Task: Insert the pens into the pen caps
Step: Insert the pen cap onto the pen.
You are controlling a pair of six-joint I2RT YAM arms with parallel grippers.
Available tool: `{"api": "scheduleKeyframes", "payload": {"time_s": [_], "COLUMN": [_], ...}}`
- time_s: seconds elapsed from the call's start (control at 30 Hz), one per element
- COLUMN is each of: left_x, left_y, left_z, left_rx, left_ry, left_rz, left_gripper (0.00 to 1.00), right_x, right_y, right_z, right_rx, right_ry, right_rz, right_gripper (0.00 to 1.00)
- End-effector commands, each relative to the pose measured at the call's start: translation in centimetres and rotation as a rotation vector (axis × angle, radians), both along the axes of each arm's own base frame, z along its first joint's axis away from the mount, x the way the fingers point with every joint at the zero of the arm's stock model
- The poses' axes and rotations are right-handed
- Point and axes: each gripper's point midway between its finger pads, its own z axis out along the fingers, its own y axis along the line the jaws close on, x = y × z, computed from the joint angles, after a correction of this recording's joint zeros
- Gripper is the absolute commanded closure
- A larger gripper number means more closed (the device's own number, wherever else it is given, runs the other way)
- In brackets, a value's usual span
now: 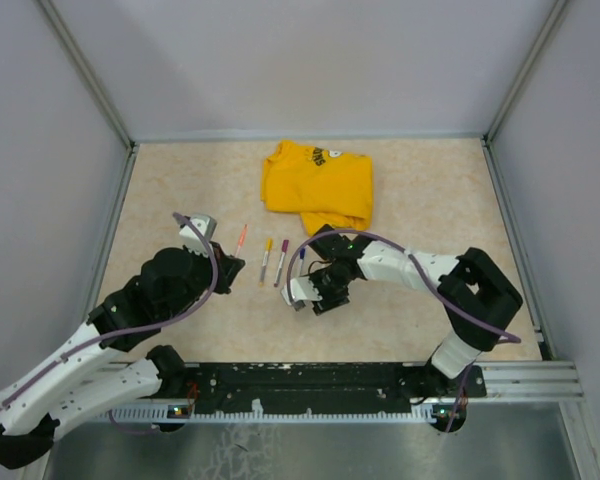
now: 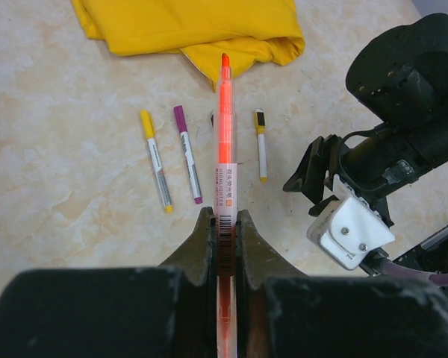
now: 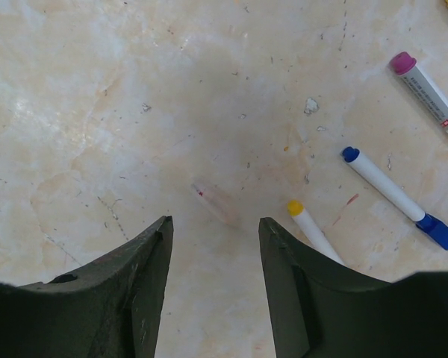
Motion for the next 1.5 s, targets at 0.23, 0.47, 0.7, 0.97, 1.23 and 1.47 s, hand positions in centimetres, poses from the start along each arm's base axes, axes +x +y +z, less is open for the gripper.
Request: {"api": "scheduleKeyframes", "payload": {"time_s": [0.23, 0.47, 0.7, 0.97, 1.23, 1.47], "left_x": [0.3, 0.3, 0.4, 0.5, 0.5, 0.6], "left_y": [0.5, 0.8, 0.7, 0.4, 0.5, 0.3], "left_z": [0.0, -0.1, -0.1, -0.2, -0.2, -0.3], "left_rx": [0.011, 0.022, 0.030, 0.034, 0.027, 0.028], "left_ry": [-0.006, -0.006, -0.006, -0.006, -0.007, -0.009], "left_rz": [0.026, 0.033, 0.034, 0.025, 0.031, 0.028], "left_gripper": [1.00, 1.00, 1.00, 1.00, 1.00, 1.00], "right_x": [1.3, 1.0, 0.7, 0.4, 0.1, 1.0], "right_y": [2.3, 1.9, 1.2, 0.6, -0.1, 0.4], "right_z": [-1.0, -2.1, -2.2, -2.3, -2.3, -0.3], "right_rx": [0.018, -0.023, -0.057, -0.072, -0.083, -0.006], "right_ry": [0.035, 0.079, 0.087, 0.104, 0.124, 0.187], "right_rz": [0.061, 0.064, 0.048, 0.001, -0.135, -0.601], "right_gripper": [0.55, 0.58, 0.62, 0.73, 0.96, 1.00]}}
